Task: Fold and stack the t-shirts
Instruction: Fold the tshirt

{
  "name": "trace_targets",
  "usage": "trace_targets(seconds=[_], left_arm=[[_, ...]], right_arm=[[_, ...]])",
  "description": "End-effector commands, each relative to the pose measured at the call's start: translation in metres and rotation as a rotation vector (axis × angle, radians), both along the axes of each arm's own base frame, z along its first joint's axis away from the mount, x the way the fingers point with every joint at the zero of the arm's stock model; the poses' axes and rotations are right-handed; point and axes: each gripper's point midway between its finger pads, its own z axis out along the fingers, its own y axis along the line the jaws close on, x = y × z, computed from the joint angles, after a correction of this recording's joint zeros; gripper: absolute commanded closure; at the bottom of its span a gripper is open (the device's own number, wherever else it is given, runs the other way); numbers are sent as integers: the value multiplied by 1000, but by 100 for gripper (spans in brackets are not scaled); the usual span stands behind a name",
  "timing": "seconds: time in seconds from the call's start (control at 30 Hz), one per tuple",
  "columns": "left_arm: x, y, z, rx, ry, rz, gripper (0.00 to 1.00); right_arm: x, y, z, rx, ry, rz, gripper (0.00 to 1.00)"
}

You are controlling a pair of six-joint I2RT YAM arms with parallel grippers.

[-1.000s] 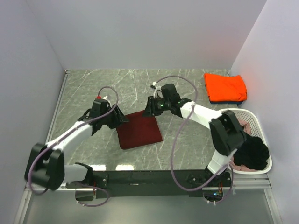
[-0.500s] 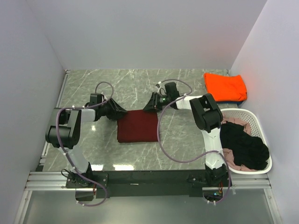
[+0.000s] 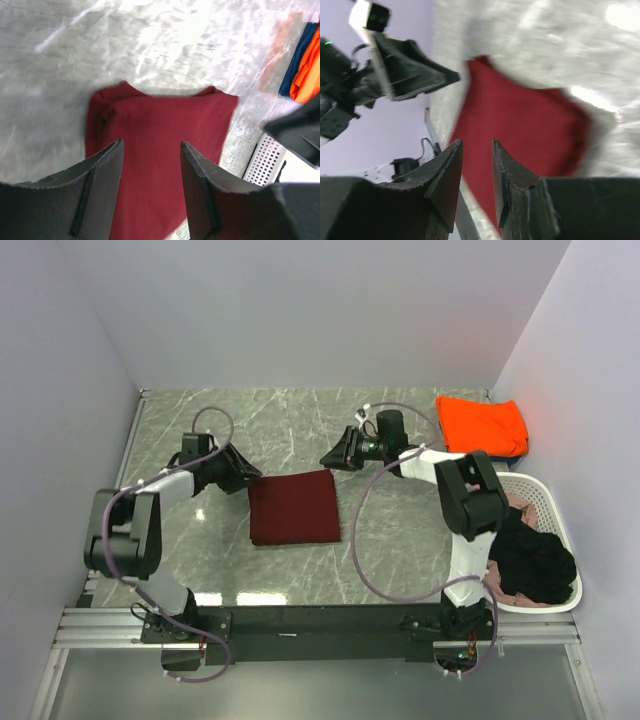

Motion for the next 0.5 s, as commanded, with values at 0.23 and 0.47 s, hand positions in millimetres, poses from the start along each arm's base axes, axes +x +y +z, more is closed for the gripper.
trace_targets(seconds=[0.23, 0.47], left_arm=[[-48, -37, 31, -14, -105, -81, 46], [-94, -15, -45, -45, 49, 44, 47]], right_arm=[[-64, 28, 39, 57, -91, 89, 63], [-79, 20, -53, 26, 84, 62, 63]])
